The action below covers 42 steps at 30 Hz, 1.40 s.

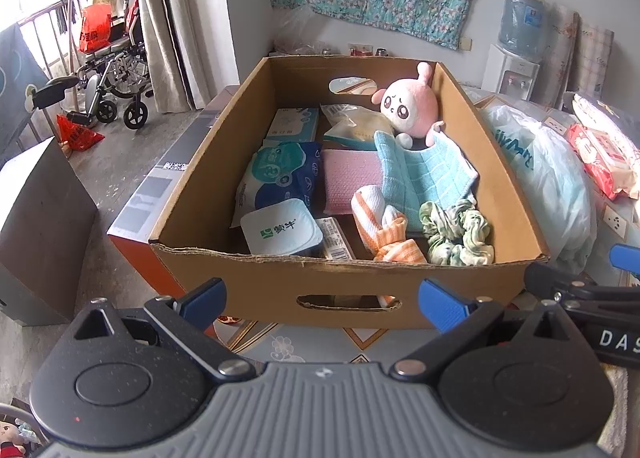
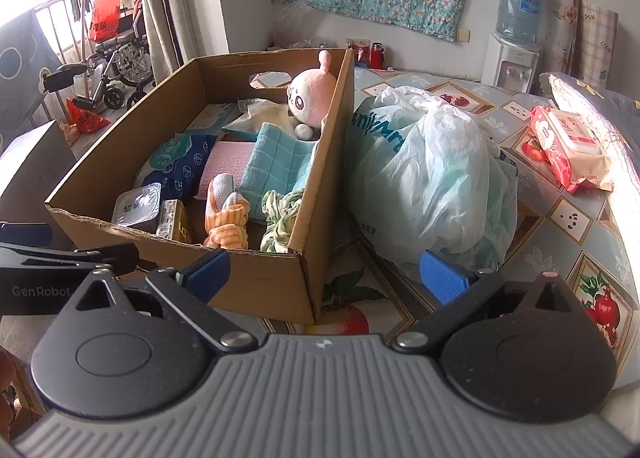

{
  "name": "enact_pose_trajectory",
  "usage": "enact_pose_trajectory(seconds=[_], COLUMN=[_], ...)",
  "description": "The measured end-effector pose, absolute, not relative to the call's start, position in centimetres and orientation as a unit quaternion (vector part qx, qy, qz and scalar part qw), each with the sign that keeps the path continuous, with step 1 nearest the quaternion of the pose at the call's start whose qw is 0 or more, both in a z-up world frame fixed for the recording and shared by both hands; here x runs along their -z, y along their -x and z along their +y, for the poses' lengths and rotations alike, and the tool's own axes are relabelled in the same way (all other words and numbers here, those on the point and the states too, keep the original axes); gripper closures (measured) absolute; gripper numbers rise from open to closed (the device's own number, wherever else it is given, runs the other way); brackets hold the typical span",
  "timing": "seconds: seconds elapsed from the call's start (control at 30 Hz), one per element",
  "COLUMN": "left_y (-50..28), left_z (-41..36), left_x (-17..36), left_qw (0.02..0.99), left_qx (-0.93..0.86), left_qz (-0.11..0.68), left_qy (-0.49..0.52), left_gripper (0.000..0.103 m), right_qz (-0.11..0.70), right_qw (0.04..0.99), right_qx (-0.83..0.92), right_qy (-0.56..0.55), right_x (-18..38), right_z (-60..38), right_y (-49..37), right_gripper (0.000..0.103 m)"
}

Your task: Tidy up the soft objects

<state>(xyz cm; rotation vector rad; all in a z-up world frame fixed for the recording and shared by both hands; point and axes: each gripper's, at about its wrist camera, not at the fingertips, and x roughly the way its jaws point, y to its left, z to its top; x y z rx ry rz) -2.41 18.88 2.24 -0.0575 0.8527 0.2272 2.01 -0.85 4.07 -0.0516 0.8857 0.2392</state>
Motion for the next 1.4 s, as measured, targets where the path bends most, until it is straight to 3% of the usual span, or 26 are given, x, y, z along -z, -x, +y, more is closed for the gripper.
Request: enact_pose_trajectory(seconds=[1.4], left_y=[2.28], left_z=[19.54], left_x=[-1.55], left_qw=[0.899], left_qx=[-0.116], left_qz=[0.42], left_qy=[0.037], left_gripper=[0.002], right_qz=[0.433], right_qw=[0.893], right_qx=[-0.116], right_qy=[0.031], right_x=[-3.73], right_z=[-0.75], right_y=[-2.03], right_gripper=[0.001])
